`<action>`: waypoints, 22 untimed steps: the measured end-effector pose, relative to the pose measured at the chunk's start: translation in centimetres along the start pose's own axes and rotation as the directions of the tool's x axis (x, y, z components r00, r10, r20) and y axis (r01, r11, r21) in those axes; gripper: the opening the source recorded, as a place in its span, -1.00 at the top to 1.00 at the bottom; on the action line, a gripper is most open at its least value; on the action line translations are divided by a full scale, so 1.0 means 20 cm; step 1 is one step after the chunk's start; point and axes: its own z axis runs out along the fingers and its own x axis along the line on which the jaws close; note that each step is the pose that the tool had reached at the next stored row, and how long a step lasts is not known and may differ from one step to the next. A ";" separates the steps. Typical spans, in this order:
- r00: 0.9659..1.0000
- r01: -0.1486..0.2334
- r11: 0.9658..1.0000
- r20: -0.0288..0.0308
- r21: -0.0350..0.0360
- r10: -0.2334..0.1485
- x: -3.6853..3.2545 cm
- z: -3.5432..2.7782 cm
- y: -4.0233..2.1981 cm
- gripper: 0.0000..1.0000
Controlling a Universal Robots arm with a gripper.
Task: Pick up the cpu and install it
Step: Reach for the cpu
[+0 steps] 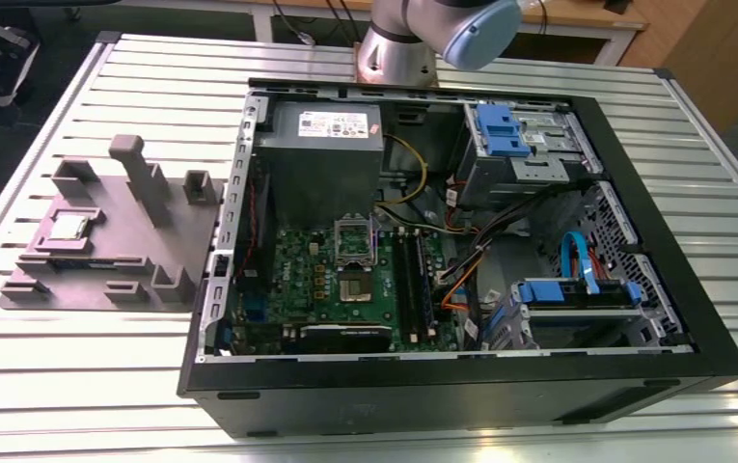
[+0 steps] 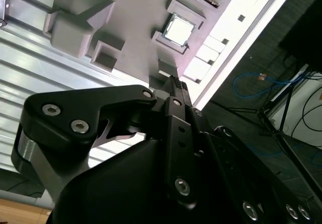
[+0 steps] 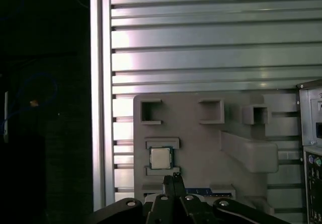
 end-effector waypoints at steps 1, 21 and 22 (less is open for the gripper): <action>1.000 0.000 1.000 0.000 0.000 0.000 0.005 0.001 0.000 0.79; 1.000 0.000 1.000 -0.001 0.000 0.000 0.102 0.012 -0.005 0.79; 1.000 0.000 1.000 -0.001 0.000 0.000 0.105 0.012 -0.006 0.79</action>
